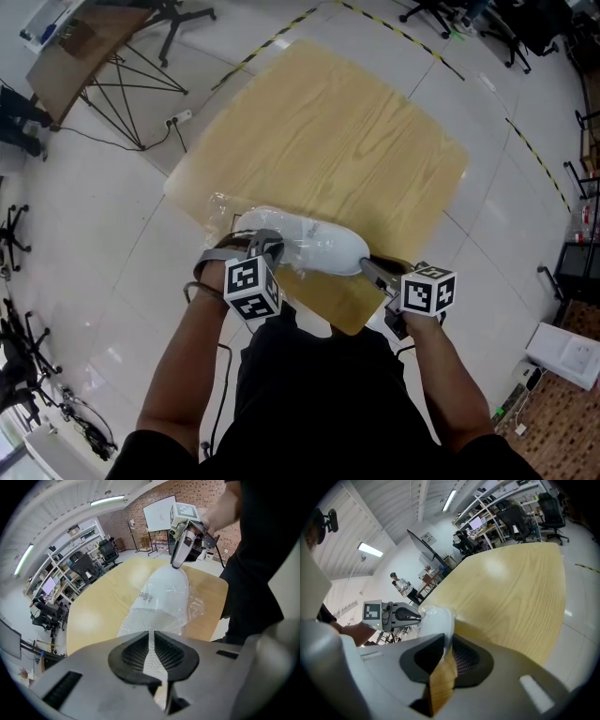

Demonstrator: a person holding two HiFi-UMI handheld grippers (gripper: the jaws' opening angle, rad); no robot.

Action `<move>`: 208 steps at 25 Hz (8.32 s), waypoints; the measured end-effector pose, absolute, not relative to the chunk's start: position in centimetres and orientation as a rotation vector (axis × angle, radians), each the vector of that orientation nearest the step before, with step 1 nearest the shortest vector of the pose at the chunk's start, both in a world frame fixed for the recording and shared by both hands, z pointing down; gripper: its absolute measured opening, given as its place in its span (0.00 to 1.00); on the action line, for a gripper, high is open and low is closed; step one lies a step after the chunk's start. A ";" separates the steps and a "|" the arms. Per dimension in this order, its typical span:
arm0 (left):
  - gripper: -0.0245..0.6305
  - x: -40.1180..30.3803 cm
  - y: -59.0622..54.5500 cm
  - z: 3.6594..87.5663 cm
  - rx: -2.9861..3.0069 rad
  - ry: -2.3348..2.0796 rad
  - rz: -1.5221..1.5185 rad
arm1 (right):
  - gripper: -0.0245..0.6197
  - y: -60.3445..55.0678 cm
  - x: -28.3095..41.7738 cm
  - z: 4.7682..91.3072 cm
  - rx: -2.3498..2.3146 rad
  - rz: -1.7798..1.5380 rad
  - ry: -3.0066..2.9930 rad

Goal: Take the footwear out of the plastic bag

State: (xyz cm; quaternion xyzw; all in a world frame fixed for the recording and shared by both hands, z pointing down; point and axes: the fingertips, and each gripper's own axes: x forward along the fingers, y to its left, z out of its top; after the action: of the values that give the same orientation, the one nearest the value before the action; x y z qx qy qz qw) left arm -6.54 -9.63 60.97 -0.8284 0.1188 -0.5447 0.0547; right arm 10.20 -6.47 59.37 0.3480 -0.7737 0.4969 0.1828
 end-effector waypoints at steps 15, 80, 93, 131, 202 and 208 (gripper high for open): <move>0.08 -9.4 -10.9 60.8 -2.464 0.437 -1.708 | 0.12 -6.7 11.4 59.6 1.024 1.404 -2.162; 0.06 -20.2 -11.0 58.7 -2.331 0.791 -1.857 | 0.12 -6.9 11.8 60.6 1.011 1.291 -2.130; 0.05 -24.8 -12.8 57.7 -2.234 0.980 -1.909 | 0.13 -6.8 12.0 60.8 1.007 1.286 -2.112; 0.05 -6.3 -27.2 53.7 -2.564 1.143 -1.557 | 0.13 -8.6 12.4 60.7 1.013 1.298 -2.106; 0.05 -6.1 25.3 40.6 -3.266 1.472 -0.754 | 0.04 28.2 14.0 42.7 1.163 0.886 -2.540; 0.05 -12.5 25.6 41.9 -3.290 1.517 -0.722 | 0.04 30.6 8.4 42.5 1.254 0.874 -2.480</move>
State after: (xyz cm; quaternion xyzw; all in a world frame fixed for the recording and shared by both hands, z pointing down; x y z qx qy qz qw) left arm -12.47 25.60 41.93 -0.8569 0.3950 -0.1880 -0.2728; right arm 8.36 30.61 42.48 0.4277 -0.8457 0.2981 0.1140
